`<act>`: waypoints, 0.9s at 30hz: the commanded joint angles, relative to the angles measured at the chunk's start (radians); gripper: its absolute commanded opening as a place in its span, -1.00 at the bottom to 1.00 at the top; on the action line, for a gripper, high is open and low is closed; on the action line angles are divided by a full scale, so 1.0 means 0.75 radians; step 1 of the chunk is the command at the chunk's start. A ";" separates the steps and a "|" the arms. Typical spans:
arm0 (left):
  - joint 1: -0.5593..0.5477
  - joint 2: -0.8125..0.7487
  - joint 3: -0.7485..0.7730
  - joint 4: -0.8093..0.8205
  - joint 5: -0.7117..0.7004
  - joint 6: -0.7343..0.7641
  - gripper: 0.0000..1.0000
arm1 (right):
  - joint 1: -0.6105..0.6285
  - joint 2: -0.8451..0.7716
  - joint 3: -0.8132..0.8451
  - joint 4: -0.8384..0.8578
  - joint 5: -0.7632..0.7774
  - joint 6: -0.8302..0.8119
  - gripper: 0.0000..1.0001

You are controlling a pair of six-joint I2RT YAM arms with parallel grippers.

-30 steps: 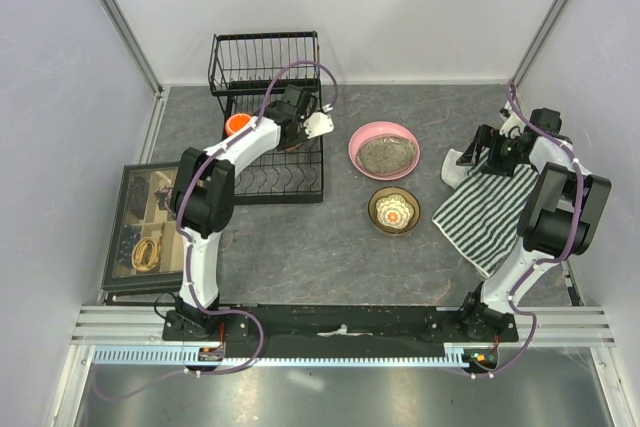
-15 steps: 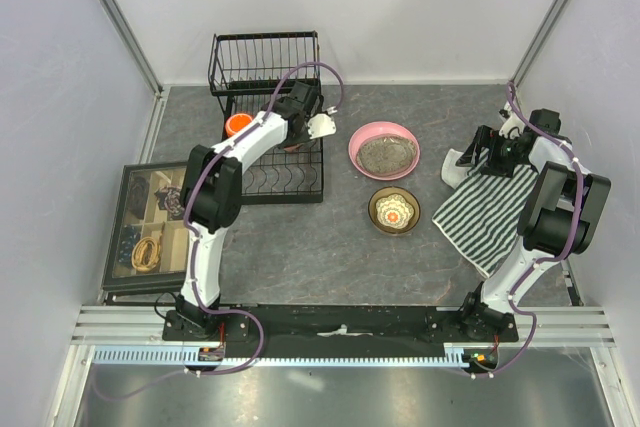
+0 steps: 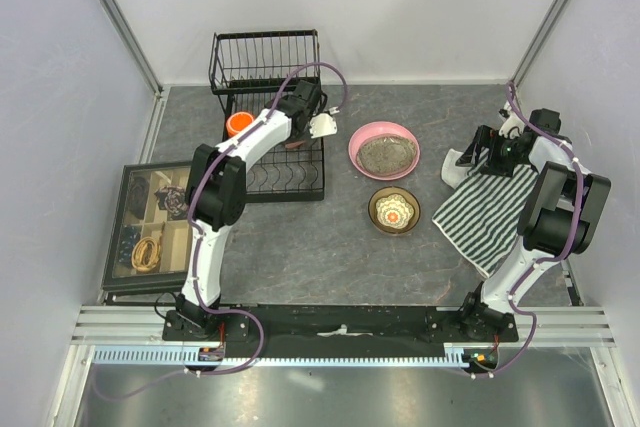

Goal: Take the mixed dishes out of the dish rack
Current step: Pick up the cup from the dish rack.

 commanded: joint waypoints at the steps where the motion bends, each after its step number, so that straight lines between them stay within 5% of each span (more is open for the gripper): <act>1: 0.004 0.034 0.045 0.013 -0.004 0.056 -0.55 | 0.001 0.008 0.054 0.004 -0.036 -0.022 0.96; 3: 0.004 0.032 0.039 0.011 -0.002 0.052 -0.94 | 0.001 0.008 0.054 0.004 -0.038 -0.022 0.96; 4: 0.004 0.028 0.033 0.011 0.002 0.043 -0.97 | 0.001 0.010 0.052 0.004 -0.036 -0.022 0.96; 27: 0.032 -0.203 -0.102 0.158 0.297 -0.267 -0.97 | 0.001 0.022 0.056 -0.002 -0.043 -0.026 0.96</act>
